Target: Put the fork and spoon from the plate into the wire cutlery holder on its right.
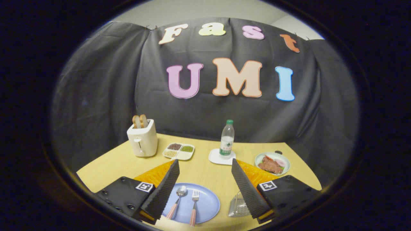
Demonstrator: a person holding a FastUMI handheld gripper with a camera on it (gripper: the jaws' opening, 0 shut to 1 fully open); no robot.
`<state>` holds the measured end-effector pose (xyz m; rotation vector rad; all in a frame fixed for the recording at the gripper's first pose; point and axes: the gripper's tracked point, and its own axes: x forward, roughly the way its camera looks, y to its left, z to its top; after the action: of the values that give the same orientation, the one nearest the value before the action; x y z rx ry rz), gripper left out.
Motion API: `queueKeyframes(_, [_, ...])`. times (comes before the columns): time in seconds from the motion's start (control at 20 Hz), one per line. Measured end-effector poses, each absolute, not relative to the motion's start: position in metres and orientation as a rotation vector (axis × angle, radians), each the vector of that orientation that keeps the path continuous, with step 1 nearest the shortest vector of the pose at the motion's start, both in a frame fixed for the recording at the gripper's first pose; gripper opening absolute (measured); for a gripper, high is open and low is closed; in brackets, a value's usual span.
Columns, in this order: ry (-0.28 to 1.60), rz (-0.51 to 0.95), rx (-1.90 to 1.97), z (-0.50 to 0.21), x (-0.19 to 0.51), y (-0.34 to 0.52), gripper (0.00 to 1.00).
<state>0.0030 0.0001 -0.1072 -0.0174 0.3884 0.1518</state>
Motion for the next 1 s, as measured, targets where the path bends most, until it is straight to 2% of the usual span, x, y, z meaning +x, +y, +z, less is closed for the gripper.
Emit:
queueKeyframes(0.7, [0.835, 0.259, -0.074, -0.241, -0.046, 0.017, 1.00])
queueKeyframes(1.0, [0.972, 0.285, -0.123, -0.277, -0.066, 0.016, 1.00])
